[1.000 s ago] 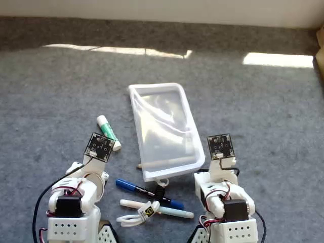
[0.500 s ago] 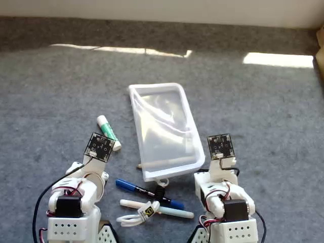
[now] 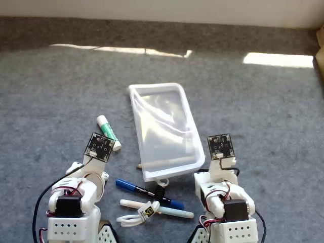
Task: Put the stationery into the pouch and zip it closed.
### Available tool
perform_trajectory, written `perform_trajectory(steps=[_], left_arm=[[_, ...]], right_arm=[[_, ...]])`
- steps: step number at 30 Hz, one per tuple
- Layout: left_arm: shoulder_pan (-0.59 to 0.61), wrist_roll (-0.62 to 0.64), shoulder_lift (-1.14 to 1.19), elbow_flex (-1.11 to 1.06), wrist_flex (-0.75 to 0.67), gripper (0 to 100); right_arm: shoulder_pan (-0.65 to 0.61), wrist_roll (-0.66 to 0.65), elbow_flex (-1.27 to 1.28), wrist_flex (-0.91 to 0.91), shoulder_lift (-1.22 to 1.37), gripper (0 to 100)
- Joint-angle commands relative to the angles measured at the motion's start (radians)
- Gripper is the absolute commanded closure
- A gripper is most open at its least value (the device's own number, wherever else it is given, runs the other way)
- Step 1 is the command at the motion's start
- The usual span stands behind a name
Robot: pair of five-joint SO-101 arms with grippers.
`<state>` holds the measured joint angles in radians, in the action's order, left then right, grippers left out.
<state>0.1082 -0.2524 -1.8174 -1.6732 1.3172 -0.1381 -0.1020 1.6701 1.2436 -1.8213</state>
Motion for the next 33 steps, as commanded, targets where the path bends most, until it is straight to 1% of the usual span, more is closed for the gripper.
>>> perform_trajectory(steps=[1, 25, 28, 31, 33], left_arm=[[0.005, 0.006, -0.004, -0.022, 0.005, 100], [0.005, 0.006, -0.004, -0.022, 0.005, 100], [0.005, 0.006, -0.004, -0.022, 0.005, 100], [0.005, 0.006, -0.004, -0.022, 0.005, 100], [0.005, 0.006, -0.004, -0.022, 0.005, 100]], right_arm=[[0.010, 0.005, 0.124, 0.005, -0.015, 99.3], [0.004, 0.005, 0.124, 0.005, -0.015, 99.3], [0.028, 0.005, 0.122, 0.005, -0.015, 99.3], [0.113, 0.003, 0.111, -0.004, -0.015, 99.3], [0.153, 0.009, 0.053, -0.036, -0.015, 99.3]])
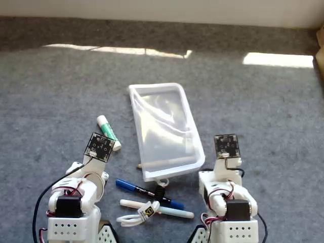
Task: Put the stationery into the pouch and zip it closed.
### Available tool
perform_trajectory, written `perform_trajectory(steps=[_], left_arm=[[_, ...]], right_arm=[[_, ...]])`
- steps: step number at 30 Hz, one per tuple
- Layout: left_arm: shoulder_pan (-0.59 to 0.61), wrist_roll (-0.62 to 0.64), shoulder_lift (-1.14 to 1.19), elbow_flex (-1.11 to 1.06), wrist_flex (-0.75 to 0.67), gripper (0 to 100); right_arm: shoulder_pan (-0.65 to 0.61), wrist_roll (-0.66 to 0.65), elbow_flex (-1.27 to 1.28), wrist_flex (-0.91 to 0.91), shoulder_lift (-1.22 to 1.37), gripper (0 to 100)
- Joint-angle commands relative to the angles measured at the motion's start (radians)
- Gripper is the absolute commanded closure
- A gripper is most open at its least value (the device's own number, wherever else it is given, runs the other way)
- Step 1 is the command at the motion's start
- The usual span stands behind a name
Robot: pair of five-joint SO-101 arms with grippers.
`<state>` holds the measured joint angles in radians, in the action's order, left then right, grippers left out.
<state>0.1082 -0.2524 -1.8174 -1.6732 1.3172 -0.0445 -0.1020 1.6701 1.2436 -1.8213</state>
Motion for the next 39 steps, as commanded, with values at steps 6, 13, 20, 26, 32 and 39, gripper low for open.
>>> perform_trajectory(steps=[6, 13, 20, 26, 32, 39], left_arm=[[0.005, 0.006, -0.004, -0.022, 0.005, 100], [0.005, 0.006, -0.004, -0.022, 0.005, 100], [0.005, 0.006, -0.004, -0.022, 0.005, 100], [0.005, 0.006, -0.004, -0.022, 0.005, 100], [0.005, 0.006, -0.004, -0.022, 0.005, 100], [0.005, 0.006, -0.004, -0.022, 0.005, 100]], right_arm=[[0.097, 0.009, -0.205, 0.021, -0.008, 99.3], [0.096, 0.011, -0.507, 0.153, -0.005, 99.4], [0.096, 0.011, -0.654, 0.242, -0.004, 99.4], [0.096, 0.054, -0.800, 0.302, 0.214, 99.4], [-0.038, 0.147, -0.997, 0.414, 0.481, 99.2], [-0.323, 0.285, -0.993, 0.417, 0.558, 99.3]])
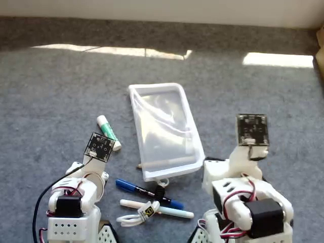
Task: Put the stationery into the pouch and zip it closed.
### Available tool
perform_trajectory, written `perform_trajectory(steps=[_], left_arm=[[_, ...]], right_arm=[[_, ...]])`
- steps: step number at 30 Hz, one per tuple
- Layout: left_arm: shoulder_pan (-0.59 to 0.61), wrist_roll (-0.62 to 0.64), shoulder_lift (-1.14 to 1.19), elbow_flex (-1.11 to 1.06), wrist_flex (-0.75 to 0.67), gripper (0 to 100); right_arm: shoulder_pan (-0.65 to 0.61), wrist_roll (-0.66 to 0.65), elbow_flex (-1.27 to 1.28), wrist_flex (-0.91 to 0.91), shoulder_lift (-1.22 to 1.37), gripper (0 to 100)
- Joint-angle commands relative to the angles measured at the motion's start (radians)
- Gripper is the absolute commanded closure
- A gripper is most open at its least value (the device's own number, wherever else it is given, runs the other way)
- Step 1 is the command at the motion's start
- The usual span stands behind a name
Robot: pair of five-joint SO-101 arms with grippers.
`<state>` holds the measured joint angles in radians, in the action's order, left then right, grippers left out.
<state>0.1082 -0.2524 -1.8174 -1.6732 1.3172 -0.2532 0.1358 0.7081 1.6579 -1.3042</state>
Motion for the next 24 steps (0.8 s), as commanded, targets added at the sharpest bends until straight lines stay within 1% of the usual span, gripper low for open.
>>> perform_trajectory(steps=[1, 7, 10, 12, 14, 18, 24], left_arm=[[0.005, 0.006, -0.004, -0.022, 0.005, 100], [0.005, 0.006, -0.004, -0.022, 0.005, 100], [0.005, 0.006, -0.004, -0.022, 0.005, 100], [0.005, 0.006, -0.004, -0.022, 0.005, 100], [0.005, 0.006, -0.004, -0.022, 0.005, 100], [0.005, 0.006, -0.004, -0.022, 0.005, 100], [0.005, 0.006, -0.004, -0.022, 0.005, 100]], right_arm=[[-0.153, 0.068, -0.019, -0.001, 0.045, 99.3], [-0.384, 0.229, 0.145, -0.101, 0.050, 98.3], [-0.490, 0.272, 0.219, -0.128, 0.050, 90.9], [-0.535, 0.296, 0.246, -0.133, 0.051, 85.4], [-0.579, 0.302, 0.255, -0.134, 0.051, 82.4], [-0.621, 0.302, 0.262, -0.186, 0.053, 82.3], [-0.622, 0.299, 0.265, -0.234, 0.054, 82.3]])
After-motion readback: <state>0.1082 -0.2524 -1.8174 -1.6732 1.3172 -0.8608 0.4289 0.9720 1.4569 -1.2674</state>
